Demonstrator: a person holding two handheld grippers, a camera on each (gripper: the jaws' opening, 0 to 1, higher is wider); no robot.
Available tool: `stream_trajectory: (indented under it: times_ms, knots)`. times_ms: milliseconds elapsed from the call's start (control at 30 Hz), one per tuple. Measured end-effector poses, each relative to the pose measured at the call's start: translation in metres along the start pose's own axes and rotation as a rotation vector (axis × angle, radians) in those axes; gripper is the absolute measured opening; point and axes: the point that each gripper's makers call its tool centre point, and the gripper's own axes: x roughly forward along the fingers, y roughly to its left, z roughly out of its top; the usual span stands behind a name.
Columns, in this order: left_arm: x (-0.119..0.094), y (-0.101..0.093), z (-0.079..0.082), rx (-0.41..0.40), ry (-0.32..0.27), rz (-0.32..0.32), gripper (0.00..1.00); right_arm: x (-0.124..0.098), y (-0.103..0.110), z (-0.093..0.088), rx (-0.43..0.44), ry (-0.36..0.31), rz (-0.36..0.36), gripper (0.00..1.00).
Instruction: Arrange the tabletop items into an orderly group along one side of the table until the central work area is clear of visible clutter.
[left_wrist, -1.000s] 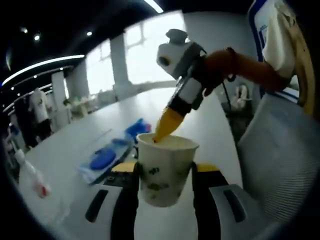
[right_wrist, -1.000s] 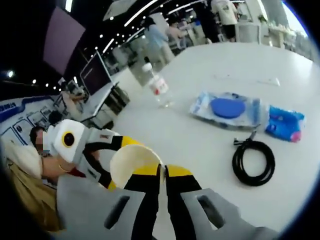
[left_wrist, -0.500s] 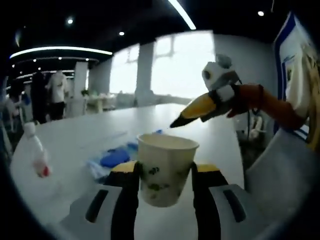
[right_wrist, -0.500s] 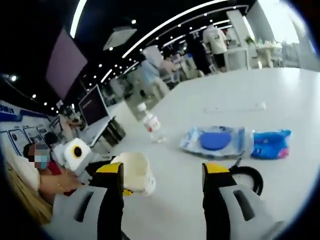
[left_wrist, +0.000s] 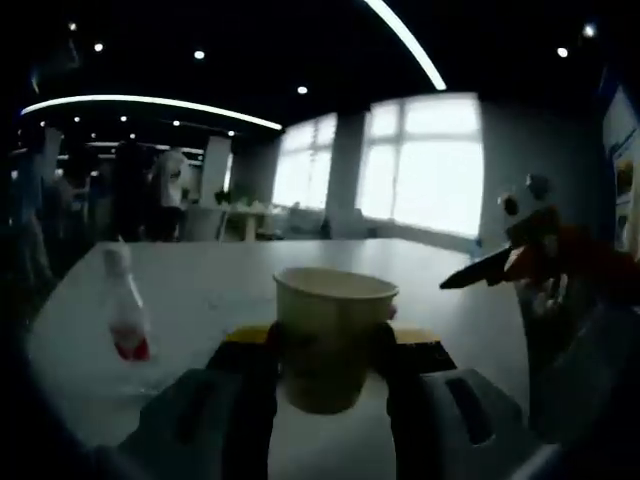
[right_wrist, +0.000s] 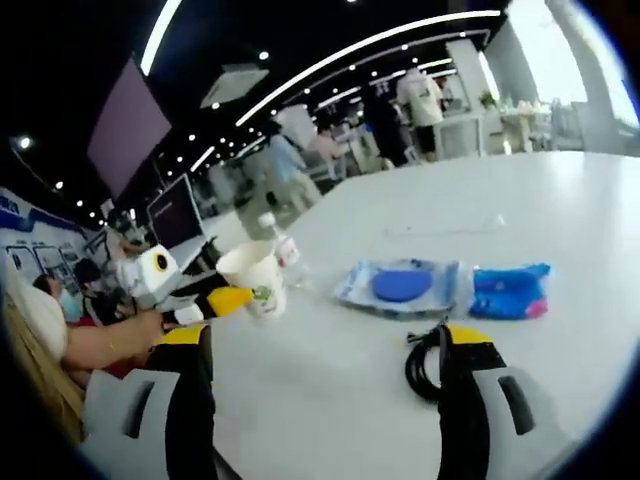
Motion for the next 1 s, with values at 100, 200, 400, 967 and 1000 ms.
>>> stream_trajectory:
  times_ms: [100, 200, 400, 967, 1000]
  knots:
    - [0.005, 0.013, -0.001, -0.020, -0.011, 0.032, 0.39, -0.006, 0.001, -0.001, -0.026, -0.005, -0.001, 0.99]
    - [0.012, 0.026, 0.001, -0.010, -0.027, 0.070, 0.39, -0.009, -0.001, -0.003, -0.032, -0.013, 0.002, 0.99]
    - [0.026, 0.054, 0.000, 0.004, -0.034, 0.151, 0.39, -0.012, -0.008, -0.012, -0.074, -0.031, -0.031, 0.99]
    - [0.059, 0.108, -0.020, 0.028, -0.069, 0.355, 0.39, -0.016, -0.043, -0.031, -0.167, 0.009, -0.123, 0.84]
    - [0.061, 0.111, -0.022, 0.024, -0.069, 0.357, 0.39, -0.016, -0.042, -0.034, -0.193, 0.027, -0.126, 0.84]
